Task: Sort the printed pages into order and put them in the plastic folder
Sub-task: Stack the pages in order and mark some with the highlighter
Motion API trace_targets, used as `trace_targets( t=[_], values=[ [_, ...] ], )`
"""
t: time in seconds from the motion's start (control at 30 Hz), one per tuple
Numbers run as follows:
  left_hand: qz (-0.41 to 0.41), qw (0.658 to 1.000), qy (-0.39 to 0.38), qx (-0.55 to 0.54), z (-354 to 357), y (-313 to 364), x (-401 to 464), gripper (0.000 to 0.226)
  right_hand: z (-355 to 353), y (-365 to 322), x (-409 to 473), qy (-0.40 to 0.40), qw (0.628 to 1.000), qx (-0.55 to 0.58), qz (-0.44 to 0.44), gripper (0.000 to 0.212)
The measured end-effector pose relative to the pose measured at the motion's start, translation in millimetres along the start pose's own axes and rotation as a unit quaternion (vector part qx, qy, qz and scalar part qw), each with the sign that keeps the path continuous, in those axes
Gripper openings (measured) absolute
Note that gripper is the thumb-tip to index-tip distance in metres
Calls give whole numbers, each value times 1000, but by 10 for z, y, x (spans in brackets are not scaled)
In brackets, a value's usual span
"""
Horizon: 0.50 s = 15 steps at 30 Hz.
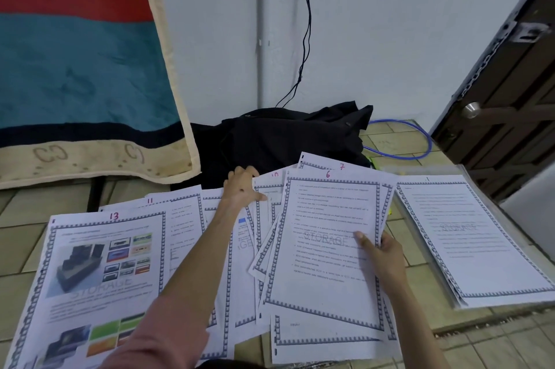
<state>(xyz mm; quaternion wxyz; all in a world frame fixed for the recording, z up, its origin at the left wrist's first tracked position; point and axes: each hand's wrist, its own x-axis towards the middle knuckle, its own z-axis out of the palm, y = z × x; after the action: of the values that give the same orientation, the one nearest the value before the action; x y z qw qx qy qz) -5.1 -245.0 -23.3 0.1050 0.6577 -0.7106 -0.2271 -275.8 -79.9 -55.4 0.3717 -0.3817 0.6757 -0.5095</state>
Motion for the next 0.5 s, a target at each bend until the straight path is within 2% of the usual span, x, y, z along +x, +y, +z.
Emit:
trace_targets(
  t=[0.1,0.17,0.4,0.5],
  values=[
    [26,994,97,-51,-22,2,20,26,14,7,12,8,1000,4,0,25],
    [28,988,132,-79,-48,19,-1,14,23,12,10,15,1000,3,-4,25],
    [56,978,197,-31,-168,80,15,21,49,7,-2,24,999,31,0,18],
    [47,973,149,-172,-271,134,12,15,81,-28,-21,30,998,46,18,15]
  ],
)
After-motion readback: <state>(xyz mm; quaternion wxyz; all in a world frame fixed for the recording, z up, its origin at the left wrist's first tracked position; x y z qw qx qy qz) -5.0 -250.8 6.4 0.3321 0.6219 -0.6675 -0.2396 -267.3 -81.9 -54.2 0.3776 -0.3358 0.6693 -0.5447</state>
